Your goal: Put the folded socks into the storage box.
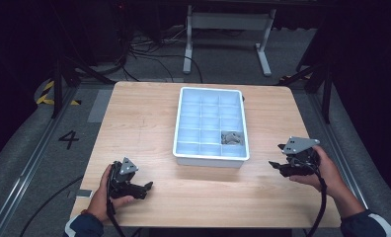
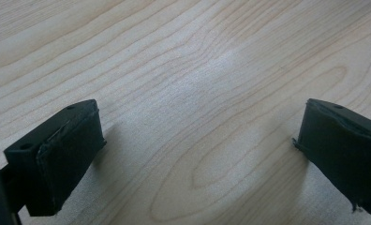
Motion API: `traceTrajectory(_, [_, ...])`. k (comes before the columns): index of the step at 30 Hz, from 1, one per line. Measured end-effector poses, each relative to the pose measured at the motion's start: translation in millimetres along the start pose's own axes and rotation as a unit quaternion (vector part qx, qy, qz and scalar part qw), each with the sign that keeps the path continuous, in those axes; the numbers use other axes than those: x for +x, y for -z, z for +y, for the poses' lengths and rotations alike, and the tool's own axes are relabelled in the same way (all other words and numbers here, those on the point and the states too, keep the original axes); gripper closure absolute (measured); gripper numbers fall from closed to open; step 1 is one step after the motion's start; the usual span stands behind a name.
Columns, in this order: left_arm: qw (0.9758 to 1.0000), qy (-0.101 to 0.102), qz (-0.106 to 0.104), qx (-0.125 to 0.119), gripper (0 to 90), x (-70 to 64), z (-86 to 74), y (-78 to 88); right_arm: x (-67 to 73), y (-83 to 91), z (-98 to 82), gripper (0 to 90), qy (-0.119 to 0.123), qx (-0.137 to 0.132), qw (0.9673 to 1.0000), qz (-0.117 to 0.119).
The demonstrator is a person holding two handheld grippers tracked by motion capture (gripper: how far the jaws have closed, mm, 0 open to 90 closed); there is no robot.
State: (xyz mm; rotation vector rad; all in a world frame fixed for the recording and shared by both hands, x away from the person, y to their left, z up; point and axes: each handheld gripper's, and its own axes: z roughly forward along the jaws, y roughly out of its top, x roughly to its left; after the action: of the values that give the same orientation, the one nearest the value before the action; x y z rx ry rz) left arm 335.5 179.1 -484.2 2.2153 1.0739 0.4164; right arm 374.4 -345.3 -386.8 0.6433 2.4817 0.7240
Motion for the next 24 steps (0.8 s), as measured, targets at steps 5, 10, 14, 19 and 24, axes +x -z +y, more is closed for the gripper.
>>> traceTrajectory(5, [1.0, 0.0, 0.0, 0.0, 0.8, 0.0, 0.0, 0.0, 0.8, -0.4, -14.3, 34.6, -0.007, 0.004, 1.0, -0.001])
traceTrajectory(10, [1.0, 0.0, 0.001, 0.001, 0.8, -0.1, 0.0, 0.1, 2.9, -0.9, -26.1, 34.0, -0.012, 0.005, 0.9999, 0.002])
traceTrajectory(14, [1.0, 0.0, 0.001, 0.001, 0.8, -0.1, 0.0, 0.1, 5.3, -0.2, -38.6, 33.2, -0.015, -0.001, 0.9999, 0.007])
traceTrajectory(19, [1.0, 0.002, -0.001, -0.001, 0.8, -0.3, -0.1, -0.1, 6.7, 1.3, -50.4, 33.2, -0.019, -0.005, 0.9998, 0.008])
traceTrajectory(24, [1.0, 0.0, 0.001, -0.001, 0.8, -0.1, 0.0, 0.0, 5.7, 2.3, -62.6, 32.4, -0.033, -0.01, 0.9993, 0.015])
